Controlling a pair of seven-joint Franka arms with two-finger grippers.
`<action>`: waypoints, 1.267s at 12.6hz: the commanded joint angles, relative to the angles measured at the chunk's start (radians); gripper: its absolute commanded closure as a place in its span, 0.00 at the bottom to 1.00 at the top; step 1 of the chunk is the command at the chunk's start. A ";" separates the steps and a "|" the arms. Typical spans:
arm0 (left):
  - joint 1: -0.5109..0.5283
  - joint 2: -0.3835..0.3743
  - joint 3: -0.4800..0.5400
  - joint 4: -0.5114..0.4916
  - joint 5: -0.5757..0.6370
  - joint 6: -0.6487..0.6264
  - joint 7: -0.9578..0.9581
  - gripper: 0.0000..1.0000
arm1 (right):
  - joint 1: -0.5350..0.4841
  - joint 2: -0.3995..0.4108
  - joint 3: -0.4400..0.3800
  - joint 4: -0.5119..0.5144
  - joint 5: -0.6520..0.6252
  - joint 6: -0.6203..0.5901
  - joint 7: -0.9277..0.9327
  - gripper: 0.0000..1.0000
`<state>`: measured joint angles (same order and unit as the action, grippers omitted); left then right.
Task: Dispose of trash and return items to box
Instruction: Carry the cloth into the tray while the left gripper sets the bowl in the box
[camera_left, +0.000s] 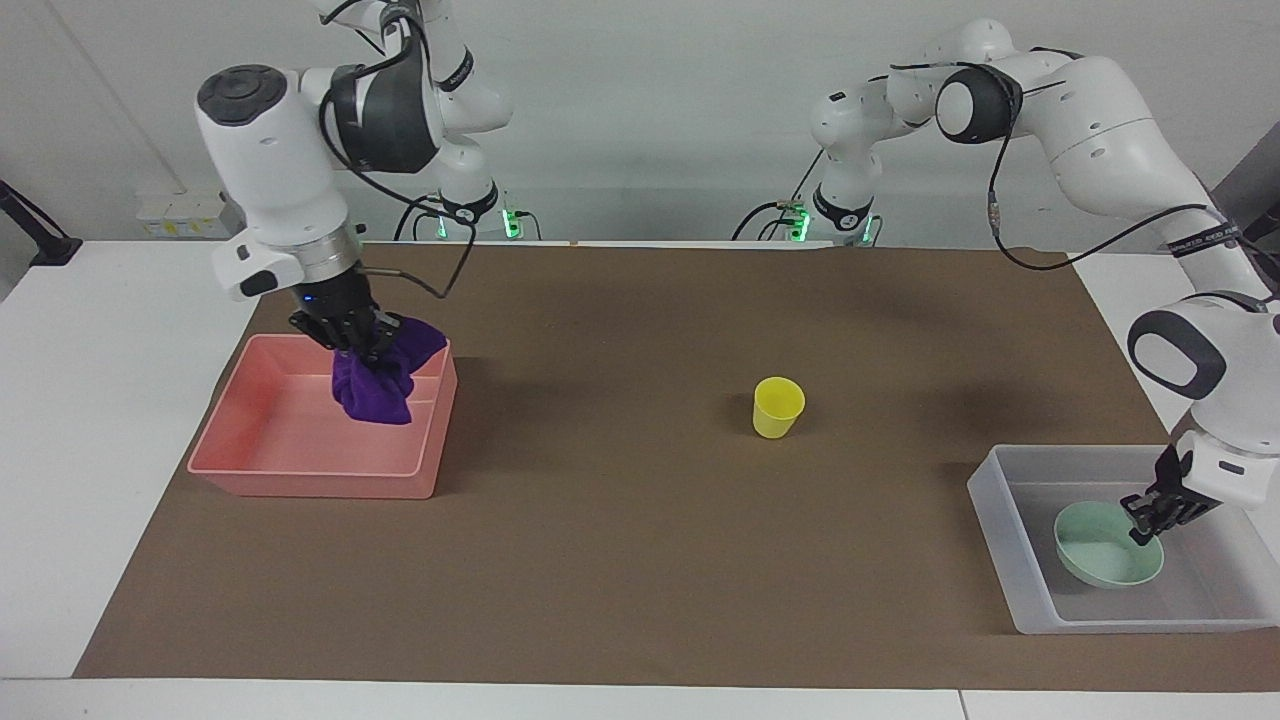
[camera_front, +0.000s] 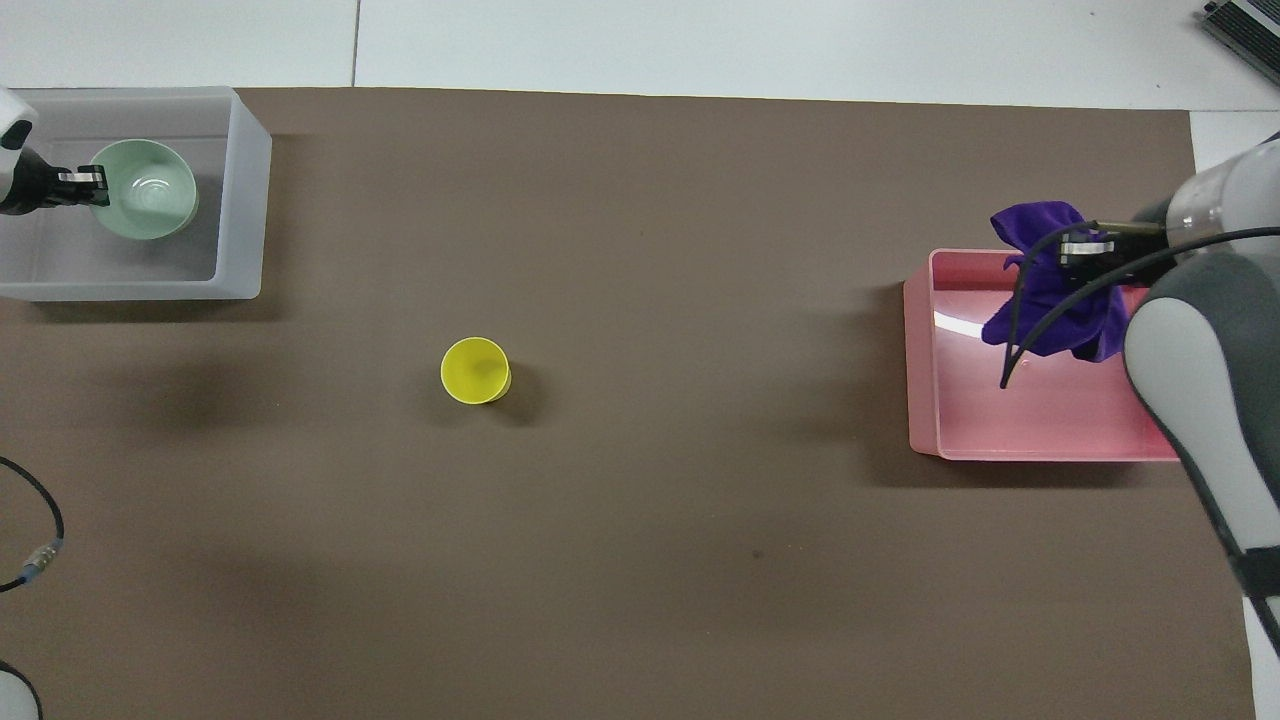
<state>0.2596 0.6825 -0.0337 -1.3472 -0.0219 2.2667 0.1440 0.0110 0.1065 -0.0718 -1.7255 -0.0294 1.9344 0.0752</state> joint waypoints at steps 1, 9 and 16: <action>0.006 -0.069 -0.002 -0.095 0.020 -0.007 0.009 1.00 | -0.095 -0.059 0.015 -0.165 -0.004 0.127 -0.127 1.00; -0.003 -0.141 -0.009 -0.075 0.020 -0.101 0.085 0.21 | -0.144 -0.010 0.015 -0.411 0.006 0.418 -0.132 1.00; -0.206 -0.394 -0.009 -0.240 0.014 -0.191 0.069 0.00 | -0.132 0.042 0.017 -0.408 0.008 0.454 -0.118 0.00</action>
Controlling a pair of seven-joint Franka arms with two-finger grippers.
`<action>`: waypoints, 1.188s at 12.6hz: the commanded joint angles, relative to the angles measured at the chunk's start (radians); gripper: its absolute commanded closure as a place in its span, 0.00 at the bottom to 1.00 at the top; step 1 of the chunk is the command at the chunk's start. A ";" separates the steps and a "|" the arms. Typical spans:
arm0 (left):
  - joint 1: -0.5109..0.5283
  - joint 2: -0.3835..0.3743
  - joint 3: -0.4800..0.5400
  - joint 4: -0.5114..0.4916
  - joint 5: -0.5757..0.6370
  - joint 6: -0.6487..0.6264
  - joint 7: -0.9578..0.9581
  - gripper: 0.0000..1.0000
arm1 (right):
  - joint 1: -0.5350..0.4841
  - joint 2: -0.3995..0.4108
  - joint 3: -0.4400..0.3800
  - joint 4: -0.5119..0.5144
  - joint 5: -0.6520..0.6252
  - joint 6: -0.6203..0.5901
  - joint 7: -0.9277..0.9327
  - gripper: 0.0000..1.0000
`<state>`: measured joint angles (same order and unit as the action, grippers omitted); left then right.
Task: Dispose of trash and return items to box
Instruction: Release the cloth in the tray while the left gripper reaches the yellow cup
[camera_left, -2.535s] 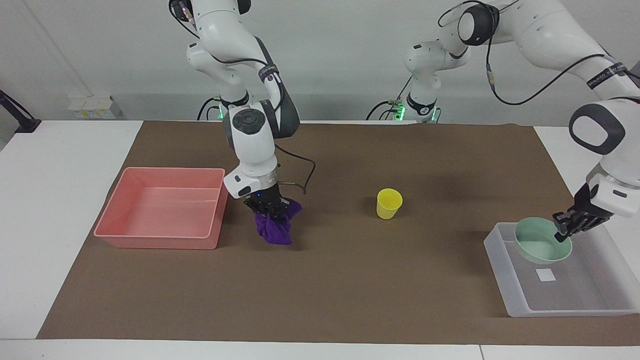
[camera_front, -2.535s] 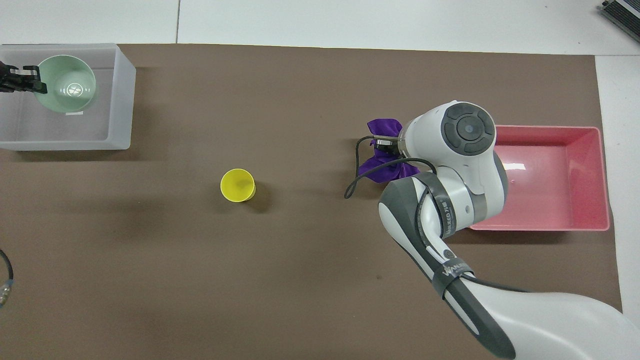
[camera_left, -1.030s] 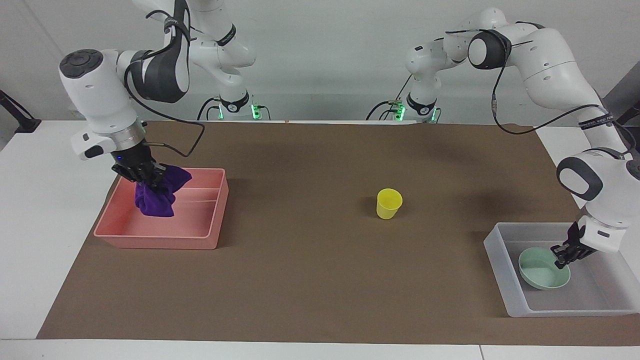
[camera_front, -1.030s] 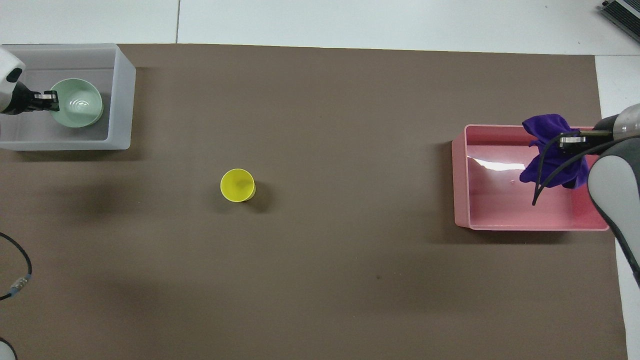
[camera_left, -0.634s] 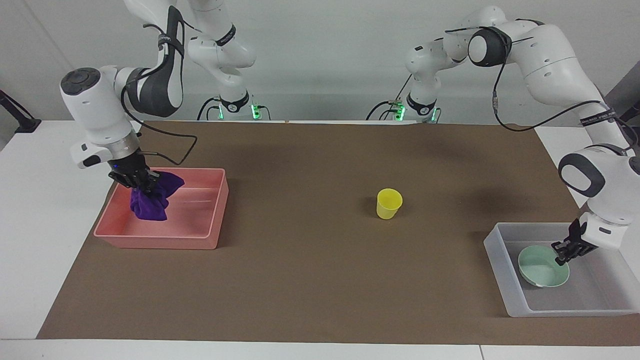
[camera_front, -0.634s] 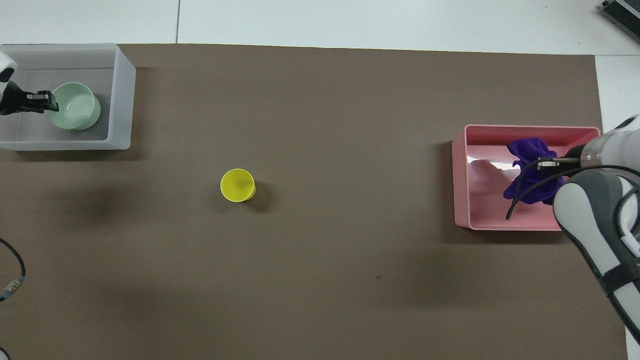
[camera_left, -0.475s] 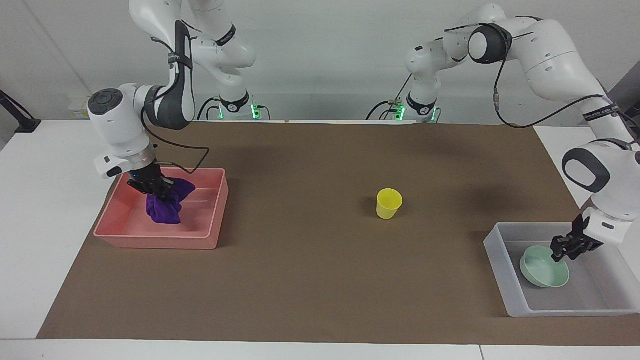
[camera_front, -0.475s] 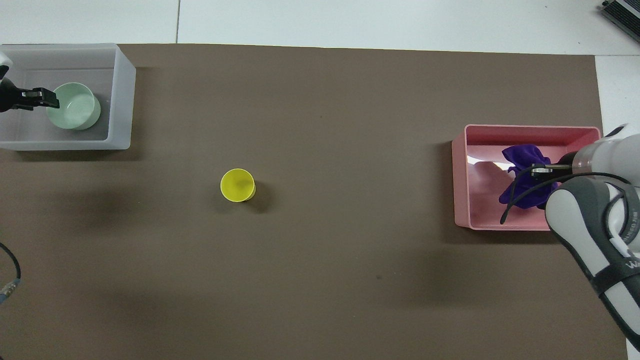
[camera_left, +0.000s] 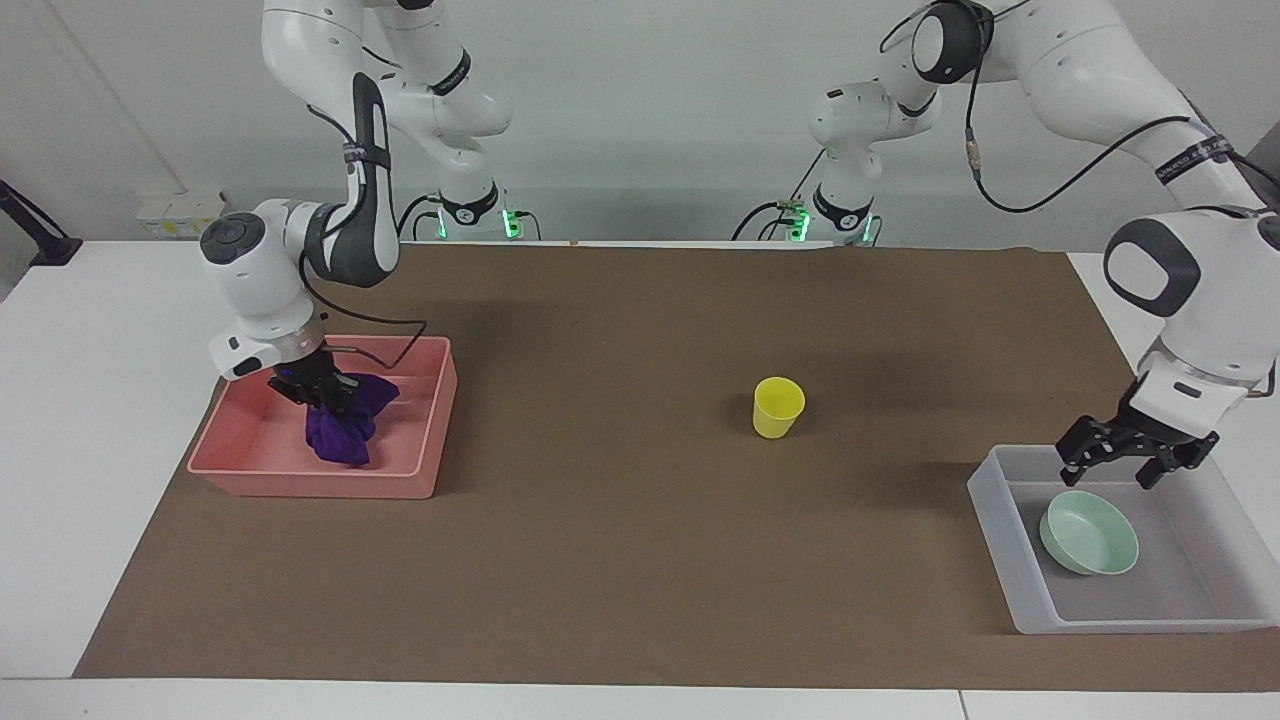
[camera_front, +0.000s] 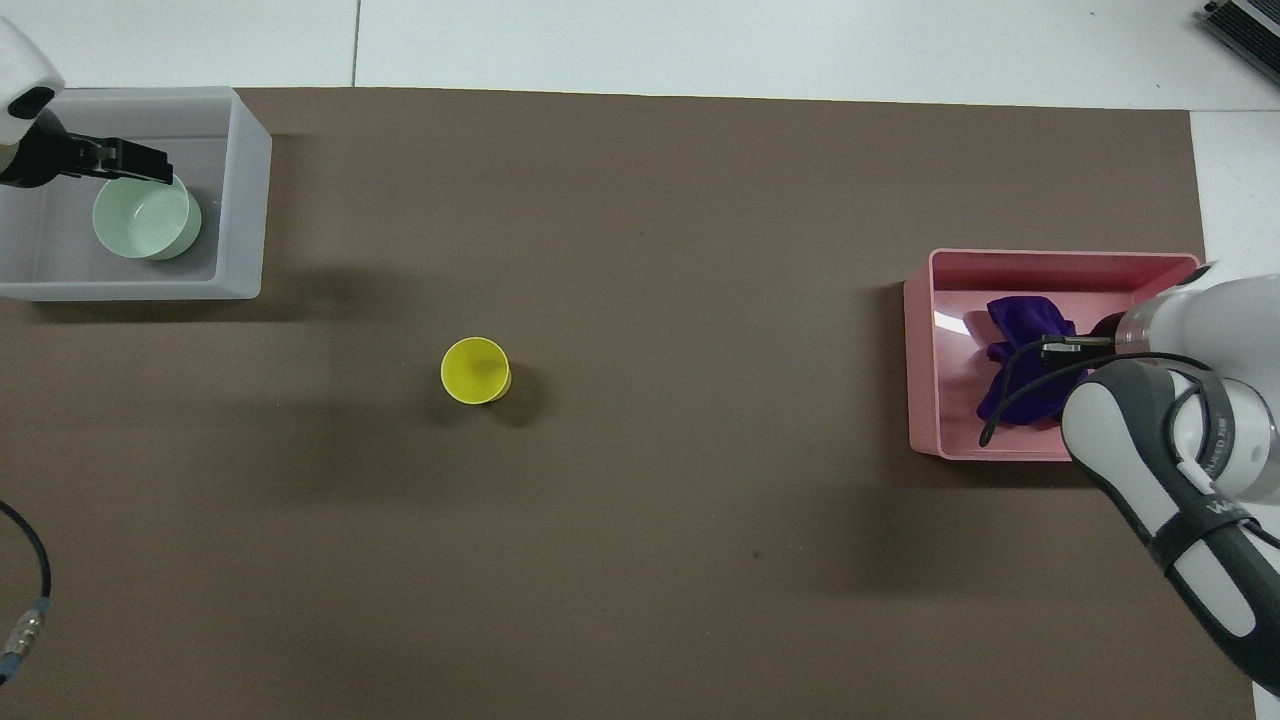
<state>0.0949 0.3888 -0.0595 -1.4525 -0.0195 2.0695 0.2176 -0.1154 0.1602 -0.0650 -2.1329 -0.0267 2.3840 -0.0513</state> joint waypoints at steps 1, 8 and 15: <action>-0.067 -0.144 0.015 -0.200 0.012 0.007 -0.006 0.00 | -0.004 -0.021 0.010 0.007 0.005 -0.008 0.010 0.00; -0.254 -0.249 0.014 -0.475 0.012 0.225 -0.195 0.00 | 0.100 -0.065 0.022 0.180 0.002 -0.267 0.221 0.00; -0.388 -0.301 0.014 -0.626 0.010 0.299 -0.239 0.00 | 0.118 -0.117 0.062 0.374 0.002 -0.526 0.349 0.00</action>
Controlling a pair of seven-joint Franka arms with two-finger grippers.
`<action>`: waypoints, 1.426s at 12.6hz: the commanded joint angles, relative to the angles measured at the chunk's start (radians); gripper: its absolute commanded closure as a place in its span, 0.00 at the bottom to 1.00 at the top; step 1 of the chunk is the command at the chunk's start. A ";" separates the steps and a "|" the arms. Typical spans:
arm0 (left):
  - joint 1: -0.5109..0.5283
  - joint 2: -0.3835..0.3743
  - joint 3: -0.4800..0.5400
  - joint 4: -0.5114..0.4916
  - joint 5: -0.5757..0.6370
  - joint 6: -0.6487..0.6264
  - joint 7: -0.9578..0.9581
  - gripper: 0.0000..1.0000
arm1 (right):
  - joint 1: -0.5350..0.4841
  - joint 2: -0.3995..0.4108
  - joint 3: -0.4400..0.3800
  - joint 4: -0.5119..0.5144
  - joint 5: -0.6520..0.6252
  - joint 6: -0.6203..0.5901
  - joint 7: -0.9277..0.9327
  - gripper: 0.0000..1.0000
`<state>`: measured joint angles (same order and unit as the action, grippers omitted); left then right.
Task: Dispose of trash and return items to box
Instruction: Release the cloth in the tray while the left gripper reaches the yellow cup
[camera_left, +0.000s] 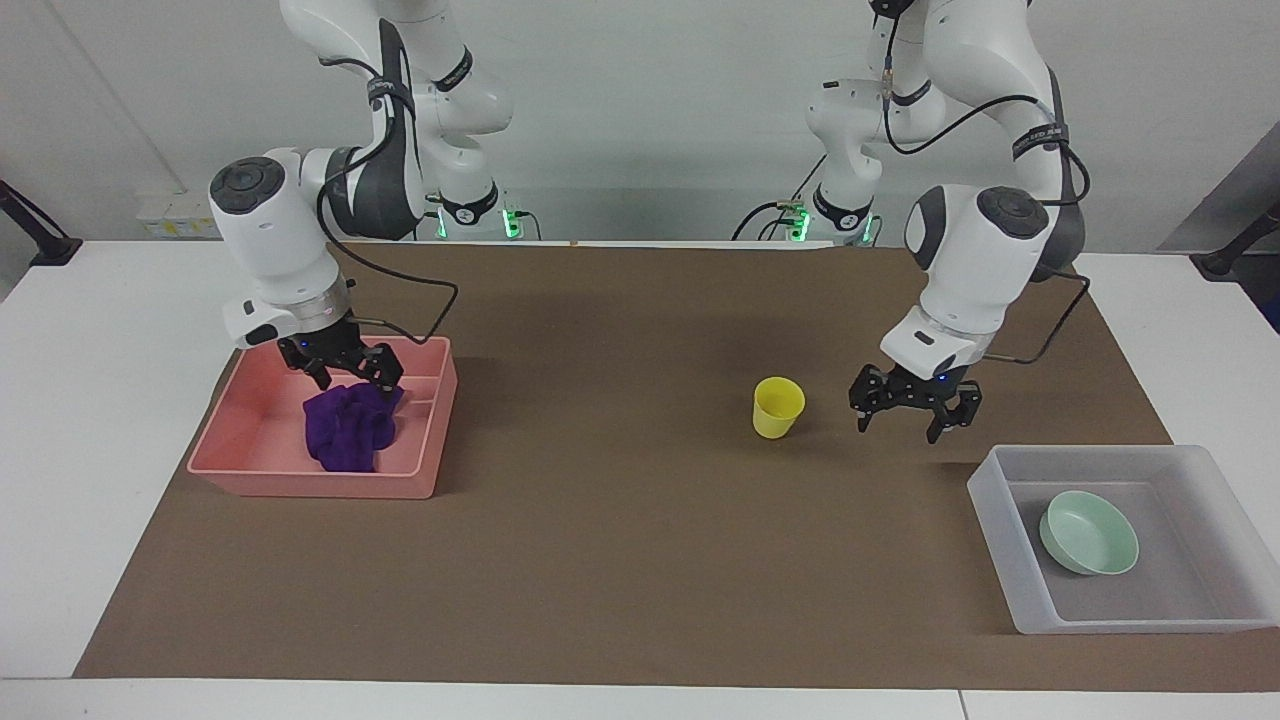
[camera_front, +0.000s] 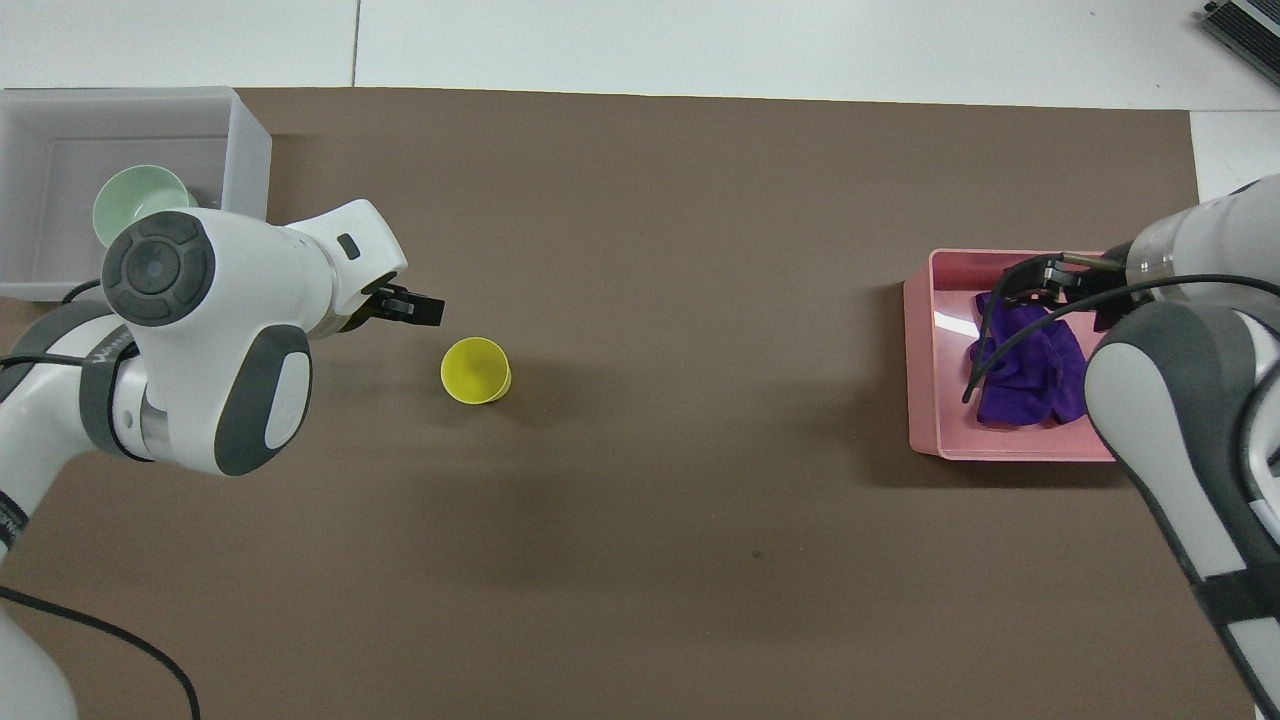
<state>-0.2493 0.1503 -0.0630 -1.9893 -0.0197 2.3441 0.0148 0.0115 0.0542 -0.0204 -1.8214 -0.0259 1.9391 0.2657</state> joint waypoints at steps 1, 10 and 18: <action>-0.051 -0.072 0.017 -0.117 0.010 0.029 -0.089 0.00 | -0.008 -0.010 0.022 0.109 0.004 -0.129 0.032 0.00; -0.108 -0.037 0.015 -0.216 0.009 0.130 -0.182 0.42 | -0.010 -0.111 0.026 0.226 0.007 -0.378 -0.008 0.00; -0.108 -0.072 0.019 -0.204 0.006 0.107 -0.306 1.00 | -0.022 -0.136 0.026 0.179 0.011 -0.373 -0.141 0.00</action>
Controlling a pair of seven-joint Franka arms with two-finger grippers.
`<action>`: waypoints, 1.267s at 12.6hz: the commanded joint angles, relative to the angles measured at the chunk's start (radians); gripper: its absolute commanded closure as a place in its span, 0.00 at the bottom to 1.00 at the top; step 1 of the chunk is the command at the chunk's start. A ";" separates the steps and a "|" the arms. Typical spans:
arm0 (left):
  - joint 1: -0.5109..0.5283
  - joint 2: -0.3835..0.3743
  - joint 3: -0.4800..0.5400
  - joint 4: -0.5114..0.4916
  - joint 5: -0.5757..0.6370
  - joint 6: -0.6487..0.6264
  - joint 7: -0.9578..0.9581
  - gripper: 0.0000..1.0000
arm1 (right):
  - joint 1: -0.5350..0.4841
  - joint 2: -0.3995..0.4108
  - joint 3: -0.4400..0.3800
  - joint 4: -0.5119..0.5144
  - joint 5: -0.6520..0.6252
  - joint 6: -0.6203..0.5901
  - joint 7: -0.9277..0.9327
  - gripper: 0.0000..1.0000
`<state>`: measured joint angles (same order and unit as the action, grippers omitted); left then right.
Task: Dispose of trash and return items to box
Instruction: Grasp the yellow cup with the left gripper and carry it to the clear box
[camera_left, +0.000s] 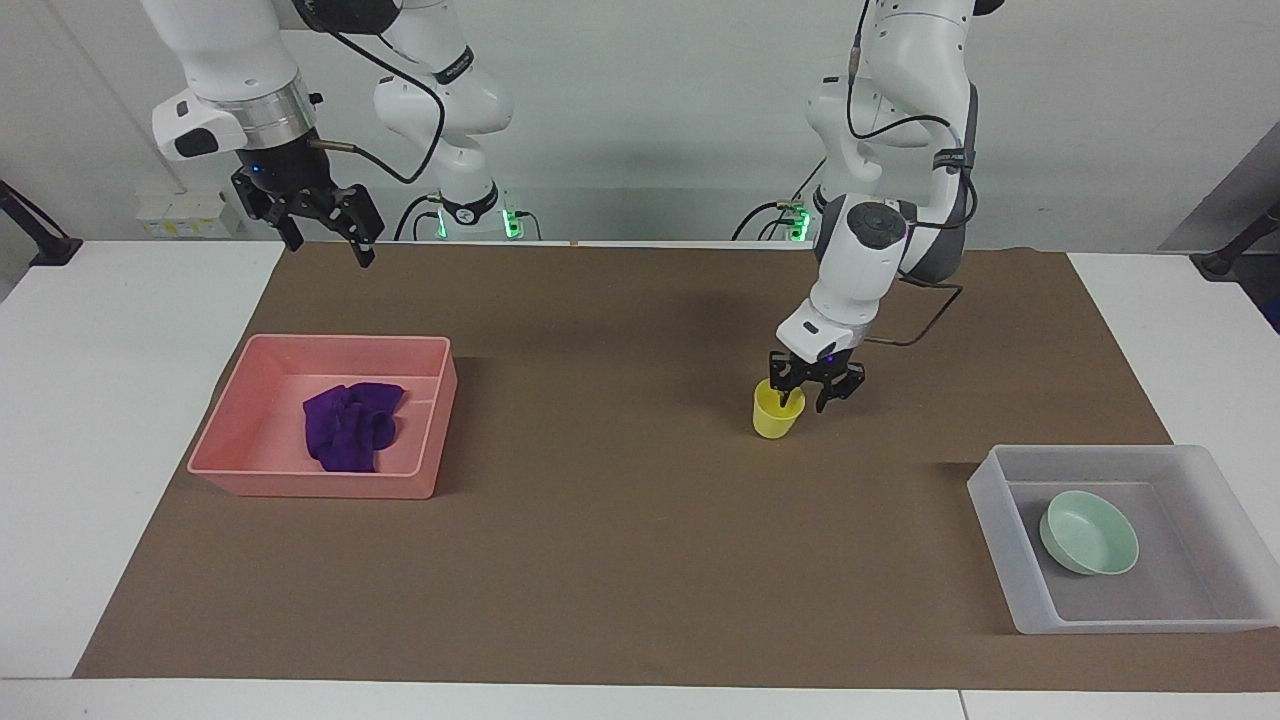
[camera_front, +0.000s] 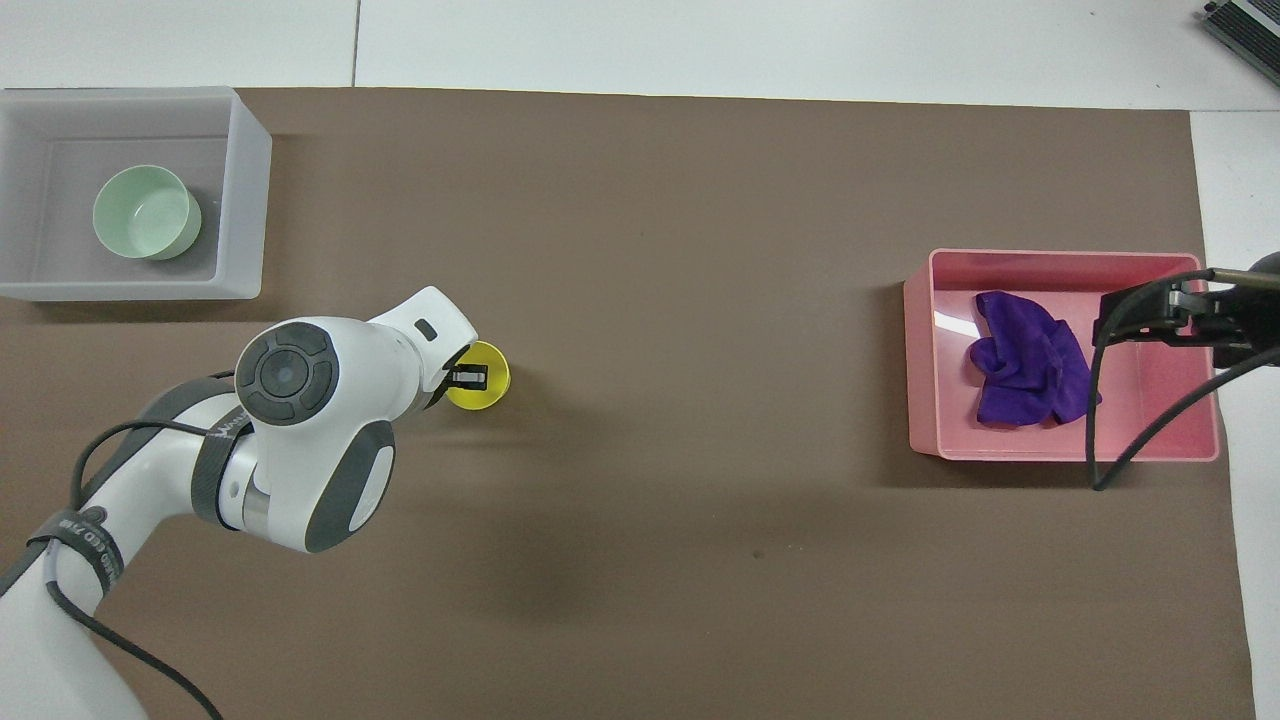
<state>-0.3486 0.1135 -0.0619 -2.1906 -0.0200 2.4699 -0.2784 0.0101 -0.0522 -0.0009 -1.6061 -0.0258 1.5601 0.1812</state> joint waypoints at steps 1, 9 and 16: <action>0.000 -0.050 0.023 0.003 0.006 -0.050 -0.007 1.00 | -0.024 -0.029 0.007 -0.038 0.010 0.006 -0.058 0.00; 0.149 0.000 0.030 0.319 0.008 -0.350 0.172 1.00 | -0.025 -0.043 0.001 -0.070 0.032 0.003 -0.002 0.00; 0.357 0.161 0.022 0.702 0.006 -0.559 0.271 1.00 | -0.024 -0.043 -0.002 -0.066 0.037 0.001 -0.006 0.00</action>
<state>-0.0439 0.2093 -0.0250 -1.5955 -0.0198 1.9635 -0.0239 -0.0048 -0.0716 -0.0053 -1.6472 -0.0101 1.5601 0.1667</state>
